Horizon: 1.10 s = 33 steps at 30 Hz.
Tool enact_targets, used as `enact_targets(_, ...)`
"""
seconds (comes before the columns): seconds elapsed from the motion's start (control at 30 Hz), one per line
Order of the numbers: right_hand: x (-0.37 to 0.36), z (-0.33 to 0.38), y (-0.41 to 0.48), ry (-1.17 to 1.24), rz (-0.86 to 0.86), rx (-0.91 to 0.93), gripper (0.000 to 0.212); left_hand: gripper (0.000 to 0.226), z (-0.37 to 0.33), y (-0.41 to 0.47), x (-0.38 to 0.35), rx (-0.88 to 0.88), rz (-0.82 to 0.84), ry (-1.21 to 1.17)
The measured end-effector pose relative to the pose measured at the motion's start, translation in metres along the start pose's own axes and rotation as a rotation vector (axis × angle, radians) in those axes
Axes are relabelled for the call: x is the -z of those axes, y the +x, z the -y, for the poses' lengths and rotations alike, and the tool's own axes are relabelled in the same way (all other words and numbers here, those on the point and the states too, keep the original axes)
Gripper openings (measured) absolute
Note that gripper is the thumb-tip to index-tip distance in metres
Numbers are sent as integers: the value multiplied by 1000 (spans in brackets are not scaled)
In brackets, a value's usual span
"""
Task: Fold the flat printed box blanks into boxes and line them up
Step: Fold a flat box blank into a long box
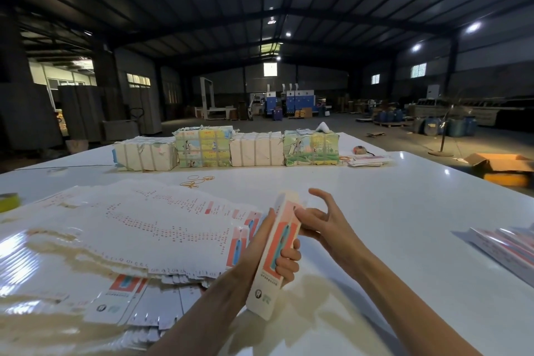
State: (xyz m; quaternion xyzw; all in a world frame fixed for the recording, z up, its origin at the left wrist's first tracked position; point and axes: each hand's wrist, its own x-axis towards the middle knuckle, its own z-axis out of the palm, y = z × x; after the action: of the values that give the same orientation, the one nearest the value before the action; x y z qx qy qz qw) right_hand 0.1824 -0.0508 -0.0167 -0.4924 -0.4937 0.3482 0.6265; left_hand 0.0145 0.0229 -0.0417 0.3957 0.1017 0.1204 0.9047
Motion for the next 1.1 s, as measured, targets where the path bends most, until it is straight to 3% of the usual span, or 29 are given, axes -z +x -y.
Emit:
enact_targets(0.17, -15, -9, -7, 30, -33, 99, 44, 61, 3, -3, -12, -214, -43, -47)
enact_targets(0.33, -12, -2, -10, 33, -117, 186, 43, 63, 4, 1, -19, -555, -583, 605)
enact_targets(0.43, -10, -3, -13, -31, -147, 209, 40, 73, 1, -2, -21, -749, -663, 937)
enact_targets(0.53, -13, -3, -13, -95, -156, 215, 38, 106, -2, -6, -22, -737, -684, 1162)
enact_targets(0.6, -13, -1, -14, -107, -162, 216, 40, 110, -2, -7, -22, -698, -660, 1153)
enact_targets(0.8, -10, 1, -16, -128, -170, 229, 50, 93, 1, -16, -31, -643, -545, 1050)
enact_targets(1.1, -4, 2, -18, -146, -76, 203, 37, 61, 0, -20, -31, -612, -513, 1071)
